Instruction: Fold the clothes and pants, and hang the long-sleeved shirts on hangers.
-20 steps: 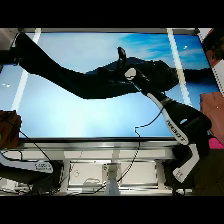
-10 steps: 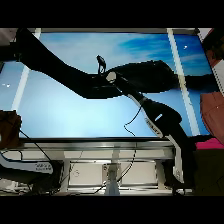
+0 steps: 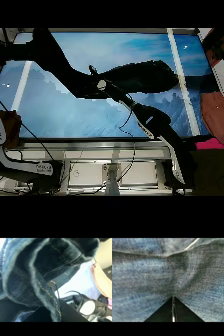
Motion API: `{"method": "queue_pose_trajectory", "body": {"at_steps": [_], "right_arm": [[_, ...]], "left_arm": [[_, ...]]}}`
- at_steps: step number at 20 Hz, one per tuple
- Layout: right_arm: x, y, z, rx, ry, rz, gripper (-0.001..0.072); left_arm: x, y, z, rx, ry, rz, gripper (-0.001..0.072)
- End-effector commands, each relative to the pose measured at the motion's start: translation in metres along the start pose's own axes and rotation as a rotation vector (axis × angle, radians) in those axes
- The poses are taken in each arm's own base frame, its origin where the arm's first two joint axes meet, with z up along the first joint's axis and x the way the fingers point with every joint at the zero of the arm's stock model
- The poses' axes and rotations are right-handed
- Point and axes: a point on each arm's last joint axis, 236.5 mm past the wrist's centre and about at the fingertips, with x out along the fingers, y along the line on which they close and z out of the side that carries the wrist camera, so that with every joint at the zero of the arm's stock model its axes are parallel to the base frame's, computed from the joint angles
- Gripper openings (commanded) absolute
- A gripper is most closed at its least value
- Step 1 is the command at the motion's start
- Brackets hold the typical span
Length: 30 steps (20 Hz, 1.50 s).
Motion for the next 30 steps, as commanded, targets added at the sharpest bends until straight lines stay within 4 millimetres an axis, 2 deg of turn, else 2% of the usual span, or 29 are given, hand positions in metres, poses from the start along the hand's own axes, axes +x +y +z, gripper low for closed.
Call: {"method": "queue_pose_trajectory", "body": {"at_steps": [1,4,6,10,12,14,17,20,23,25,28,29,30], "right_arm": [[-0.019,-0.018,0.018,0.028,0.019,-0.023,0.0033],[-0.060,-0.032,0.036,-0.104,0.081,-0.039,0.0032],[-0.101,-0.044,0.054,-0.190,0.110,-0.064,0.0032],[-0.198,-0.065,0.116,-0.232,0.008,-0.170,0.0033],[-0.246,-0.065,0.143,-0.238,-0.077,-0.194,0.0033],[-0.286,-0.062,0.163,-0.240,-0.151,-0.206,0.0033],[-0.332,-0.058,0.181,-0.249,-0.232,-0.225,0.0033],[-0.352,-0.055,0.182,-0.258,-0.242,-0.241,0.0034],[-0.354,-0.064,0.174,-0.269,-0.206,-0.285,0.0034],[-0.354,-0.068,0.169,-0.268,-0.185,-0.298,0.0034],[-0.354,-0.071,0.165,-0.267,-0.166,-0.309,0.0034],[-0.354,-0.071,0.165,-0.267,-0.164,-0.309,0.0034],[-0.354,-0.071,0.164,-0.267,-0.162,-0.309,0.0034]], "left_arm": [[0.024,-0.002,-0.006,0.000,0.031,-0.018,0.0044],[0.050,-0.001,-0.016,-0.017,0.075,-0.051,0.0045],[0.069,-0.001,-0.025,-0.028,0.106,-0.072,0.0045],[0.114,-0.002,-0.037,-0.042,0.141,-0.094,0.0045],[0.137,-0.004,-0.043,-0.046,0.151,-0.099,0.0045],[0.164,-0.008,-0.053,-0.050,0.171,-0.108,0.0045],[0.202,-0.013,-0.071,-0.057,0.201,-0.117,0.0044],[0.240,-0.013,-0.087,-0.065,0.209,-0.104,0.0045],[0.270,-0.015,-0.104,-0.069,0.223,-0.095,0.0045],[0.283,-0.016,-0.111,-0.070,0.225,-0.089,0.0046],[0.288,-0.020,-0.118,-0.080,0.241,-0.100,0.0063],[0.288,-0.025,-0.117,-0.093,0.239,-0.121,0.0218],[0.287,-0.031,-0.115,-0.113,0.232,-0.149,0.0511]]}}
